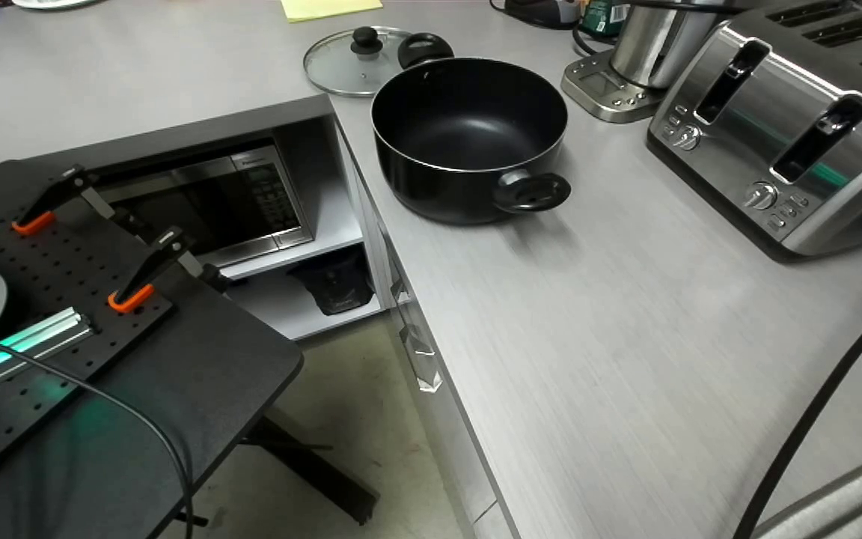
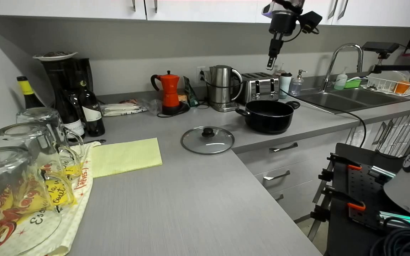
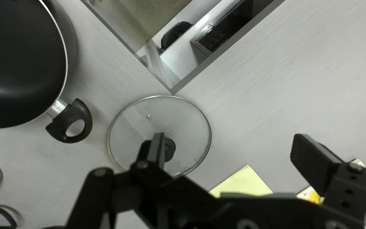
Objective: Put the clear lid on the pot
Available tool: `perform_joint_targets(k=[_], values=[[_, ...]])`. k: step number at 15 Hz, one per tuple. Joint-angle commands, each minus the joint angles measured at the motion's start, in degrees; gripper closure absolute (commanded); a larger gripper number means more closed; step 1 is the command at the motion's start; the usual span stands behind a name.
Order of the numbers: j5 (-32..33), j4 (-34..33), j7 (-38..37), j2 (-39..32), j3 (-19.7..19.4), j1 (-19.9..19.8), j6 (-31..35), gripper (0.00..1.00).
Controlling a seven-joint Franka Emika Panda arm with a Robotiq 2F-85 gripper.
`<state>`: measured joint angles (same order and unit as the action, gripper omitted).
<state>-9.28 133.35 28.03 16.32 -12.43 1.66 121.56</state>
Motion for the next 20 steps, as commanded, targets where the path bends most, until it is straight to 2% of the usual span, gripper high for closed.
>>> perform_joint_targets(k=[1,9,16,20], values=[[1.20,-5.14,-2.59,-6.81,2.44,-1.10,4.30,0.00],[4.82,-17.39,-8.69,-22.59,6.25,-2.52,10.49,0.00],[12.94,-33.52,-17.35,-39.83,9.15,-1.68,9.34,0.00],[14.81,-41.79,-19.46,-48.17,9.95,-1.10,7.96,0.00]])
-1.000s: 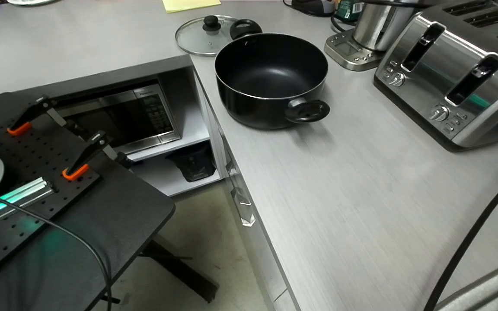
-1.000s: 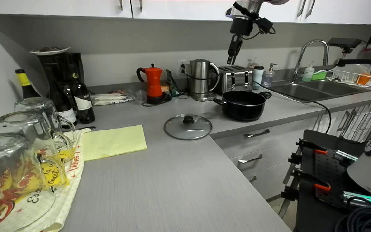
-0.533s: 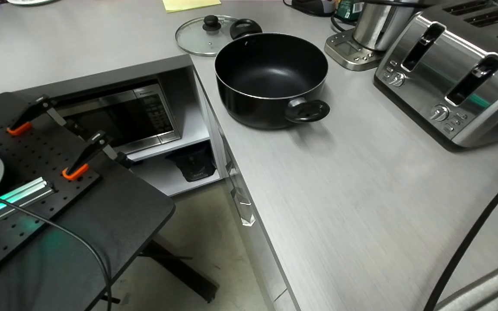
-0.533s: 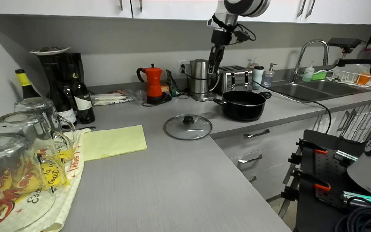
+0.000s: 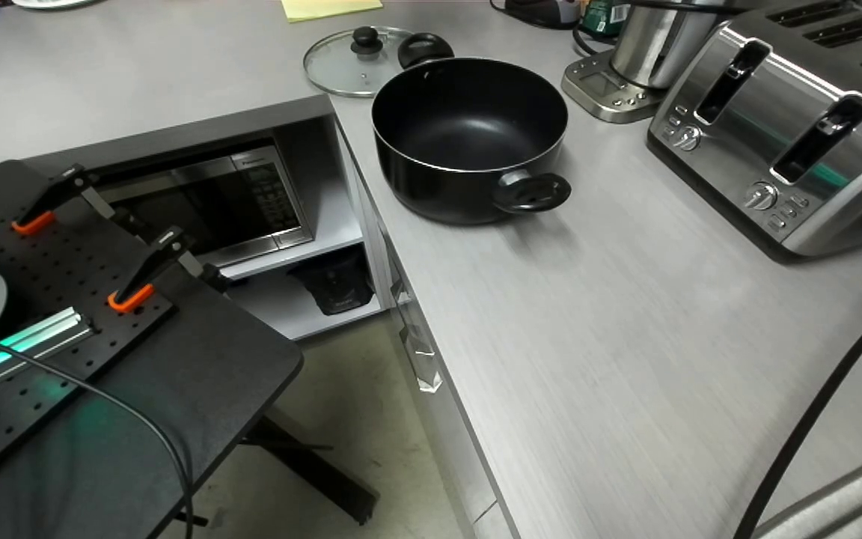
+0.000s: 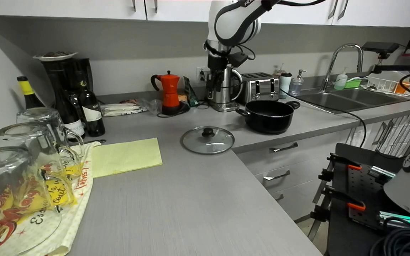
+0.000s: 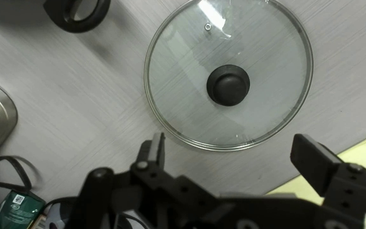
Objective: Put the clear lid on the pot
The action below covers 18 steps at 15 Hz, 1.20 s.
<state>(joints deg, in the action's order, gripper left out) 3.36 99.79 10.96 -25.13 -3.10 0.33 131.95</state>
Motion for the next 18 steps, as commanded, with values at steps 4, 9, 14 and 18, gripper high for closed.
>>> perform_joint_targets(k=[4,9,14,18], values=[[2.67,-14.82,-2.72,-13.38,1.12,0.70,-4.76,0.00],[3.31,-20.42,-2.32,-19.21,1.29,1.37,-8.61,0.00],[3.20,-23.80,-2.33,-23.06,1.47,1.74,-11.97,0.00],[3.12,-25.56,-2.35,-25.26,1.51,1.82,-13.72,0.00]])
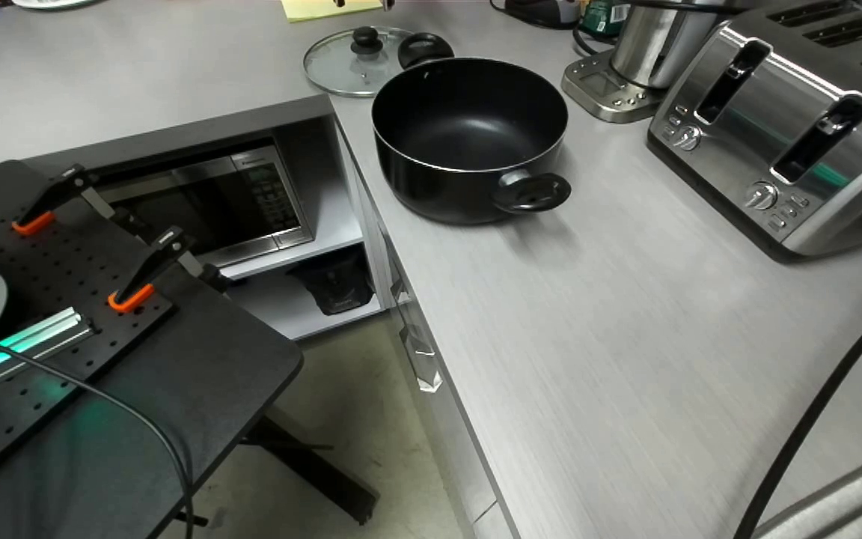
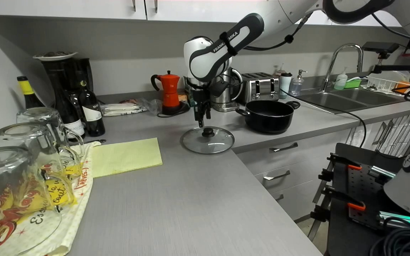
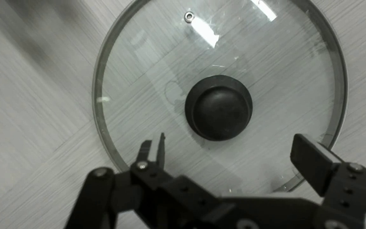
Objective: Put the clear lid on the pot
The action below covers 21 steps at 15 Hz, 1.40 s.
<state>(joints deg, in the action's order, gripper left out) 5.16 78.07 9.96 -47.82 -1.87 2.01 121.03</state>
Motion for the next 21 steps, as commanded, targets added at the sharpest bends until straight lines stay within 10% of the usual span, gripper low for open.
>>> perform_joint_targets(k=[1,13,14,21], values=[[1.30,-4.30,-1.41,-3.05,0.26,0.14,-3.14,0.00],[1.42,-7.18,-2.49,-6.95,-0.09,0.35,-6.44,0.00],[1.38,-7.37,-2.69,-7.08,-0.10,0.31,-6.43,0.25],[1.09,-8.34,-2.70,-7.17,0.06,0.07,-6.70,0.71]])
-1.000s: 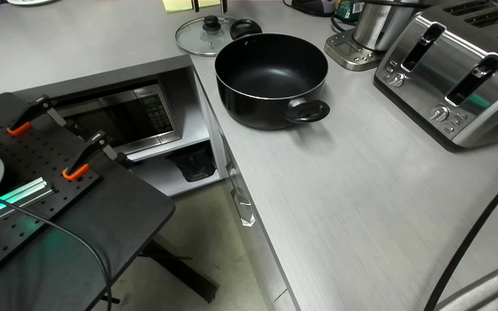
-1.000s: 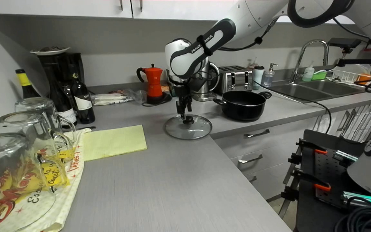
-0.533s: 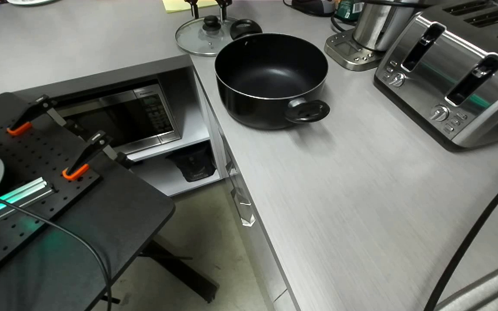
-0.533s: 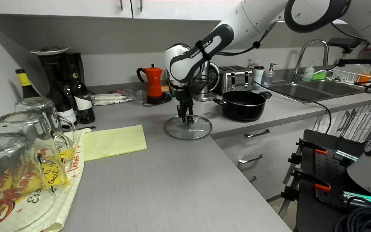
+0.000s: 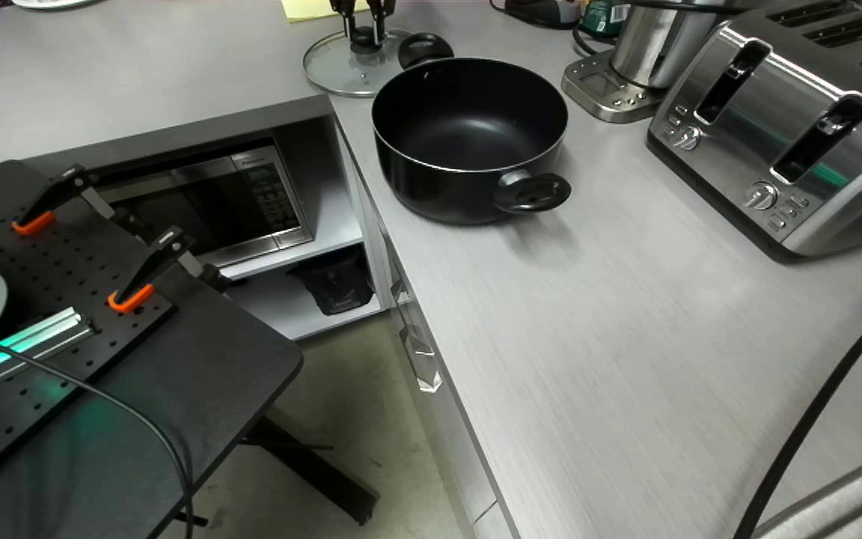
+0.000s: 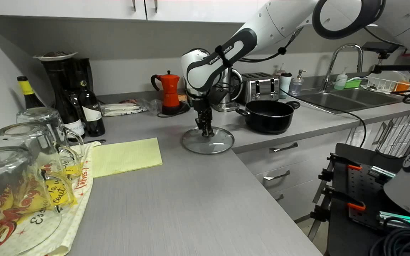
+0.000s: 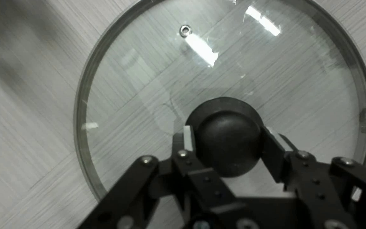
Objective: Put the clear lid on the pot
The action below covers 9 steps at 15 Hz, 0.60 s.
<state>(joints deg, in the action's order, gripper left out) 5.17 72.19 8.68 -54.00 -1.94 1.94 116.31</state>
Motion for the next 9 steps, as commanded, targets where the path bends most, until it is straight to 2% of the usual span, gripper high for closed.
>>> perform_joint_targets(k=[1,4,9], values=[[1.08,-2.59,-1.32,-0.82,0.18,0.13,-2.11,0.75],[0.88,-0.30,-0.64,1.31,0.68,0.09,-1.20,0.75],[0.91,8.41,1.30,10.23,2.20,0.11,2.98,0.75]])
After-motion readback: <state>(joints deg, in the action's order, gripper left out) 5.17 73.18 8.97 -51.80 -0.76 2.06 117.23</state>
